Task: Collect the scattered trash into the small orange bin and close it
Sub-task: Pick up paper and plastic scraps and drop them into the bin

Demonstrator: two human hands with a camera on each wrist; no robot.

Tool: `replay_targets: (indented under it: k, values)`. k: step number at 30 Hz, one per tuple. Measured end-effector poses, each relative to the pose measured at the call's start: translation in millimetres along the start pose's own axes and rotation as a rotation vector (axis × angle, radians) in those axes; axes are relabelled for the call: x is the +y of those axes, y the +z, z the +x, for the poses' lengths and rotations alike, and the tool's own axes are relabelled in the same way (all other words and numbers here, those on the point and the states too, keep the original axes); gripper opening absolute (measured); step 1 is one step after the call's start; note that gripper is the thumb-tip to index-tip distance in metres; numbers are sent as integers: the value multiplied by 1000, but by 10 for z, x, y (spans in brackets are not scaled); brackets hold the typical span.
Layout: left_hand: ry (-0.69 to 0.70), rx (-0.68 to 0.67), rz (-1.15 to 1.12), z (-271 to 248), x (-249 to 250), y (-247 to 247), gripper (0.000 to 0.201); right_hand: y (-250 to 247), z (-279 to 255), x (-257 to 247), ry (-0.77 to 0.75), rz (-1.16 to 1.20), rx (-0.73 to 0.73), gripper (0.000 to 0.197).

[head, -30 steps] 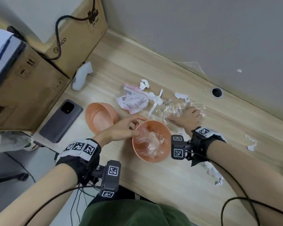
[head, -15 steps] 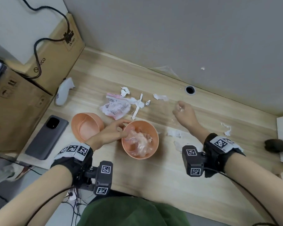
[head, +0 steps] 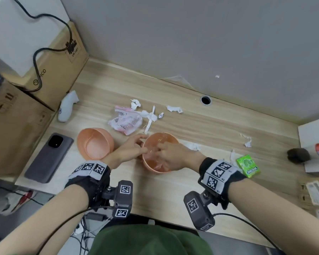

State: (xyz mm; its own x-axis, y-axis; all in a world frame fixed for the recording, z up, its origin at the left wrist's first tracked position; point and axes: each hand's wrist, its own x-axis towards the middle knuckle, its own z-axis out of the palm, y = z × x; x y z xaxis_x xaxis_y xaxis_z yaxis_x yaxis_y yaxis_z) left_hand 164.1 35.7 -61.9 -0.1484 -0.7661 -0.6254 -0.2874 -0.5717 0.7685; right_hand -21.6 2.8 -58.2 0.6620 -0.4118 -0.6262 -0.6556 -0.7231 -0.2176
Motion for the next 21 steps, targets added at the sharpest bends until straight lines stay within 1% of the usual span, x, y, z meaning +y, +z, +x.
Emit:
replay_targets:
  k: [1, 2, 5, 7, 8, 9, 10, 11, 13, 14, 15, 17, 19, 20, 21]
  values:
    - [-3, 2, 2, -16, -5, 5, 51, -3, 44, -31, -2, -41, -50, 49]
    - [-5, 7, -1, -24, -16, 7, 52, -12, 80, -55, -2, -21, -102, 50]
    - [-2, 19, 0, -37, -38, -7, 54, -135, 135, -153, -26, 56, -296, 45]
    - [8, 31, 8, -41, -40, -16, 52, -192, 150, -172, -31, 110, -341, 42]
    - [13, 36, 4, -43, -44, -15, 51, -214, 148, -161, -7, 174, -347, 41]
    - [16, 38, 0, -47, -49, -16, 50, -243, 123, -146, 14, 216, -331, 41]
    - [22, 38, -7, -48, -52, -18, 48, -264, 103, -120, 18, 258, -276, 41]
    - [27, 37, -7, -50, -52, -22, 46, -302, 55, -106, 1, 285, -177, 40]
    - [40, 36, -3, -36, -59, -33, 43, -334, -13, -75, -93, 314, 118, 42]
    - [43, 35, -4, -29, -61, -34, 42, -319, -38, -56, -127, 300, 230, 48]
    - [41, 41, 1, -21, -64, -40, 42, -302, -61, -43, -133, 269, 294, 56]
    - [47, 66, -5, -22, -59, -51, 46, -258, -94, -34, -103, 116, 361, 65]
    - [58, 72, -29, -36, -49, -75, 48, -193, -74, -26, -107, -35, 389, 68]
    - [62, 64, -34, -39, -51, -84, 46, -161, -52, -23, -109, -51, 364, 68]
    - [62, 54, -26, -39, -50, -92, 45, -135, -26, -27, -103, -42, 309, 69]
